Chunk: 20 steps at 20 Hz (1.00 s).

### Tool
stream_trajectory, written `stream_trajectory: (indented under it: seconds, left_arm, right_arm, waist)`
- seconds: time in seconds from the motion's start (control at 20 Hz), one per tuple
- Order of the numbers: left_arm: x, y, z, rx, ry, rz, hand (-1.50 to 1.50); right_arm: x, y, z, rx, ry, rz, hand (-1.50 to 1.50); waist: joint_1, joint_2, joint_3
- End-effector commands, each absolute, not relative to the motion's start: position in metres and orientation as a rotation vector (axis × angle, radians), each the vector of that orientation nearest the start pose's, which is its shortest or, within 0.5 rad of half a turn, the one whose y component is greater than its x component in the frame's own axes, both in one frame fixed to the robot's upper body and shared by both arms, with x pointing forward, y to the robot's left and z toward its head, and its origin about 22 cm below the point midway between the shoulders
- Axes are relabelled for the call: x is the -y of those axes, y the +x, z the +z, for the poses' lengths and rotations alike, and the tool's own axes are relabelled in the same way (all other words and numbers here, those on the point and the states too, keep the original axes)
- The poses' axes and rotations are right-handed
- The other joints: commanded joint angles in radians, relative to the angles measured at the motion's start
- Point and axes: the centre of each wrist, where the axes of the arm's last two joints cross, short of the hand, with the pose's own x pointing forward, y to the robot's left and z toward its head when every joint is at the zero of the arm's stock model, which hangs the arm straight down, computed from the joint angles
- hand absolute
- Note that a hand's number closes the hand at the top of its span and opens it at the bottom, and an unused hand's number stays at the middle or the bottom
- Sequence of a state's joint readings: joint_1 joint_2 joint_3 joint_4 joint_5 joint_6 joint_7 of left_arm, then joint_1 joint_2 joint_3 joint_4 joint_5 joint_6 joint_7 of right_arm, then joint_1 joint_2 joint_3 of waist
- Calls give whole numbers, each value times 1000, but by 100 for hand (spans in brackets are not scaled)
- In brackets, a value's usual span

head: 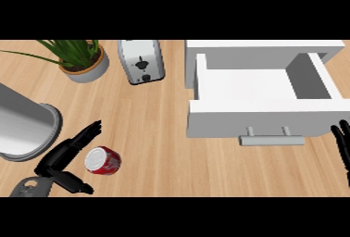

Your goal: Pick up the can, place it into the drawer and close the drawer

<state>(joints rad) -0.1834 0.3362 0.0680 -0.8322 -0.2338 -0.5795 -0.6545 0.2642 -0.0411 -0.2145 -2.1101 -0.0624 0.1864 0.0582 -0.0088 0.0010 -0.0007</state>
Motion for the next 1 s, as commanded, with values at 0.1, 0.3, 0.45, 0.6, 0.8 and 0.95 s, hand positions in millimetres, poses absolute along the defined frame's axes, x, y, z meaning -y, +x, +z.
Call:
stream_trajectory:
  seconds: [0.1, 0.3, 0.45, 0.6, 0.8, 0.95]
  left_arm:
    - [-333, 234, -117, 1511, -413, -568, -150]
    - [-343, 273, -94, 1507, -403, -566, -150]
    - [-338, 259, -104, 1495, -432, -578, -150]
    - [-330, 271, -102, 1483, -424, -601, -150]
    - [-316, 273, -110, 1468, -448, -557, -150]
    - [-313, 266, -109, 1493, -434, -578, -150]
  right_arm:
    - [296, 168, 75, 1798, -162, 4, -150]
    - [294, 160, 93, 1797, -183, 8, -150]
    - [283, 149, 80, 1819, -170, 15, -150]
    - [287, 161, 89, 1820, -173, 26, -150]
    - [298, 166, 84, 1795, -180, 17, -150]
    - [300, 158, 90, 1808, -153, 6, -150]
  waist:
    - [4, 1, 0]
    - [-1, 0, 0]
    - [1, -1, 0]
    - [2, -1, 0]
    - [1, 0, 0]
    - [3, -1, 1]
